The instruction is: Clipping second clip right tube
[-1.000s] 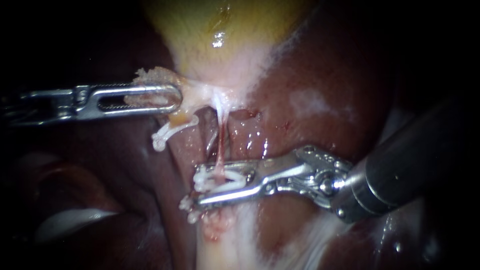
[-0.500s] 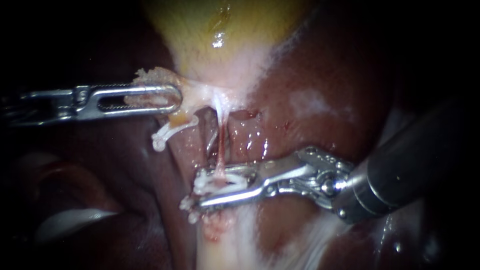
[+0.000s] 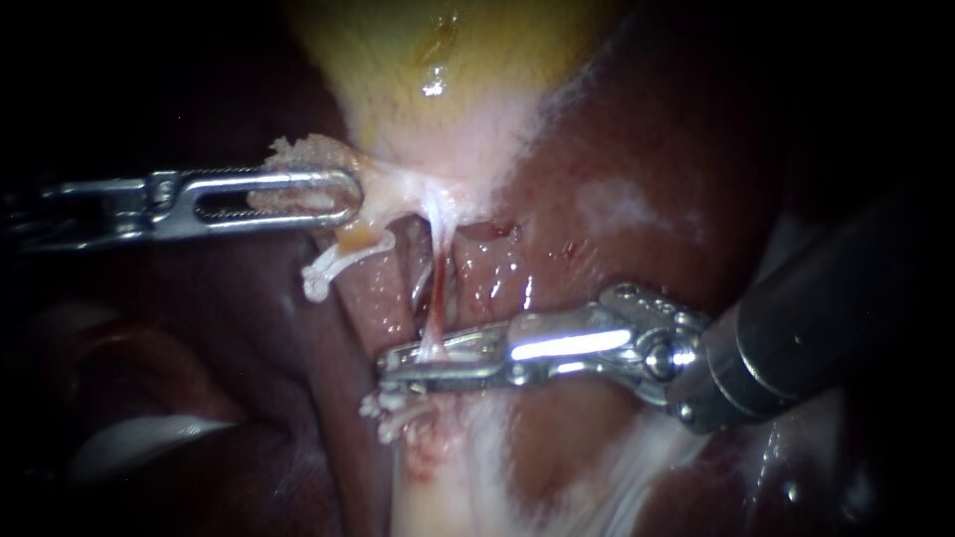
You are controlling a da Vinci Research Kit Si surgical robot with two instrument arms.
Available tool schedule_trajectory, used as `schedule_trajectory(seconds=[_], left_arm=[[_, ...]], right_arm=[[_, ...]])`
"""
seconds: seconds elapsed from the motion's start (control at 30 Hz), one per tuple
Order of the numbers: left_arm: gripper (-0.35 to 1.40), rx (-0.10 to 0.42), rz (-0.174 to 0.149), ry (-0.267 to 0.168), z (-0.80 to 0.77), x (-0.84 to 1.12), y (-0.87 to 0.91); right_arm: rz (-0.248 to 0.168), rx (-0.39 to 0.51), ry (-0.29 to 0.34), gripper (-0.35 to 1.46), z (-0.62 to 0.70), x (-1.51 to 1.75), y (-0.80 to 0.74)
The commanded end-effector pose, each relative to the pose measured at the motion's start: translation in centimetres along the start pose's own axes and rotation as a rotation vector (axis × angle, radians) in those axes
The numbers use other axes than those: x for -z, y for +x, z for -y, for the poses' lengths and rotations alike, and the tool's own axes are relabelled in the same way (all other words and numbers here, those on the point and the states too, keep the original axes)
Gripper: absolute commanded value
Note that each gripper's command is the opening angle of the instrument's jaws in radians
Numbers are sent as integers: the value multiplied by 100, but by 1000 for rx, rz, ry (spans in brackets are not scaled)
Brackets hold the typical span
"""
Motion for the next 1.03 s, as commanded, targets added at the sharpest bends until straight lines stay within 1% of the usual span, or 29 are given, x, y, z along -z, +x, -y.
schedule_trajectory(seconds=[0.03, 0.13, 1.03], left_arm=[[-35, 0, 0, 0, 0, 0, 0], [-35, 0, 0, 0, 0, 0, 0], [-35, 0, 0, 0, 0, -1, 1]], right_arm=[[1, 1, -14, -35, 1, 0, 0], [26, -2, -30, -35, 2, 1, -1], [26, -2, -29, -35, 3, 1, -1]])
